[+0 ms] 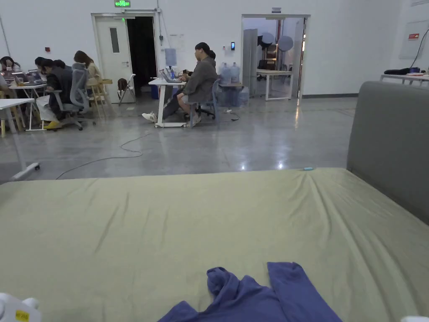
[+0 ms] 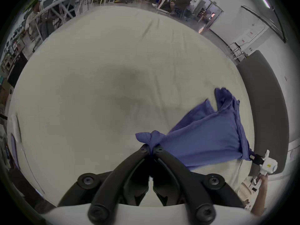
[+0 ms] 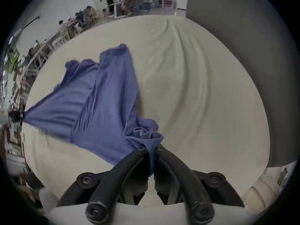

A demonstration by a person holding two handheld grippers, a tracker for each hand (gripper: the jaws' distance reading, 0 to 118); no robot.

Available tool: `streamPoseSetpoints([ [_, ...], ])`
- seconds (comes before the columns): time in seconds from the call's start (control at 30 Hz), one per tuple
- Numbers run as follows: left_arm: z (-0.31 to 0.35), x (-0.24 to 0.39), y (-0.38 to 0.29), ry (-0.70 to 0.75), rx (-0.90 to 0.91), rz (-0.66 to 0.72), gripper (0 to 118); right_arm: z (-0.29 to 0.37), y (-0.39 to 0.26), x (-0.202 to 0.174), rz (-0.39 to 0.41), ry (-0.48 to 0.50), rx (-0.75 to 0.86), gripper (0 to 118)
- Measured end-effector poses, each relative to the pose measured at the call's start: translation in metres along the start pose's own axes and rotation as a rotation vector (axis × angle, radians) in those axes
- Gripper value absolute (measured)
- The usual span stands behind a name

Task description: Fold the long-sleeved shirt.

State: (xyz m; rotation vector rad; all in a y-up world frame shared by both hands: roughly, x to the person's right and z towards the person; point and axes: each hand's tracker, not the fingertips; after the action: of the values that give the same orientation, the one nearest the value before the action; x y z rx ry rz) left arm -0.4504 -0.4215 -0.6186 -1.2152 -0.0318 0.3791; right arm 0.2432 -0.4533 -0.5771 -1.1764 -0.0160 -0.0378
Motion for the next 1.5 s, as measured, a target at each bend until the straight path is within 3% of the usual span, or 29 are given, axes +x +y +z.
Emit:
streamPoseSetpoints([
  [0.23, 0.028, -0.027, -0.096, -0.048, -0.062, -0.036, 0, 0.047, -0.120, 0.001, 0.004, 0.055, -0.066, 0],
  [0.37, 0.018, -0.043, -0.141, -0.009, -0.105, -0.054, 0, 0.044, -0.162, -0.009, 0.077, 0.035, -0.133, 0],
  [0.63, -0.027, -0.071, -0.173, -0.001, -0.102, 0.049, 0, -0.002, -0.178, -0.011, 0.044, -0.011, -0.193, 1],
  [0.73, -0.024, -0.065, -0.178, 0.015, -0.064, 0.049, 2, 0.003, -0.169, -0.010, 0.018, -0.011, -0.214, 8],
  [0.77, -0.016, -0.063, -0.177, 0.031, -0.045, 0.059, 9, 0.007, -0.165, -0.005, 0.008, -0.007, -0.227, 12],
  [0.8, -0.015, -0.069, -0.174, 0.029, -0.034, 0.101, 39, 0.018, -0.159, -0.004, 0.040, 0.003, -0.241, 32],
  [0.83, 0.000, -0.066, -0.173, 0.037, -0.007, 0.136, 78, 0.034, -0.154, -0.006, 0.091, -0.027, -0.226, 61],
  [0.87, 0.021, -0.061, -0.176, 0.056, 0.058, 0.136, 107, 0.053, -0.148, -0.010, 0.148, -0.092, -0.198, 85],
  [0.9, 0.044, -0.057, -0.183, 0.040, 0.169, 0.120, 118, 0.077, -0.145, -0.013, 0.186, -0.166, -0.113, 92],
  [1.0, 0.107, -0.038, -0.215, -0.035, 0.368, 0.088, 118, 0.144, -0.138, -0.027, 0.253, -0.189, 0.110, 92],
  [1.07, 0.120, -0.033, -0.239, -0.090, 0.339, 0.096, 118, 0.169, -0.139, -0.039, 0.212, -0.145, 0.179, 92],
  [1.1, 0.122, -0.032, -0.251, -0.125, 0.271, 0.096, 114, 0.176, -0.143, -0.047, 0.162, -0.092, 0.200, 87],
  [1.13, 0.118, -0.030, -0.262, -0.115, 0.227, 0.101, 94, 0.179, -0.147, -0.052, 0.136, -0.036, 0.222, 70],
  [1.17, 0.113, -0.026, -0.273, -0.080, 0.185, 0.091, 40, 0.182, -0.152, -0.063, 0.133, 0.023, 0.252, 40],
  [1.2, 0.098, -0.029, -0.282, -0.026, 0.150, 0.036, 0, 0.179, -0.159, -0.075, 0.136, 0.070, 0.269, 0],
  [1.27, 0.082, -0.022, -0.293, 0.039, 0.098, -0.001, 0, 0.169, -0.166, -0.094, 0.162, 0.040, 0.219, 0],
  [1.33, 0.070, -0.026, -0.288, -0.044, 0.117, 0.076, 0, 0.158, -0.167, -0.108, 0.182, 0.134, 0.168, 0],
  [1.37, 0.067, -0.031, -0.280, -0.113, 0.144, 0.128, 27, 0.156, -0.167, -0.116, 0.192, 0.164, 0.156, 0],
  [1.4, 0.064, -0.032, -0.267, -0.067, 0.174, 0.118, 27, 0.156, -0.166, -0.125, 0.195, 0.174, 0.170, 0],
  [1.43, 0.060, -0.032, -0.254, 0.012, 0.212, 0.083, 41, 0.156, -0.164, -0.131, 0.204, 0.188, 0.178, 0],
  [1.5, 0.038, -0.031, -0.230, 0.144, 0.213, 0.000, 118, 0.154, -0.154, -0.143, 0.231, 0.218, 0.192, 0],
])
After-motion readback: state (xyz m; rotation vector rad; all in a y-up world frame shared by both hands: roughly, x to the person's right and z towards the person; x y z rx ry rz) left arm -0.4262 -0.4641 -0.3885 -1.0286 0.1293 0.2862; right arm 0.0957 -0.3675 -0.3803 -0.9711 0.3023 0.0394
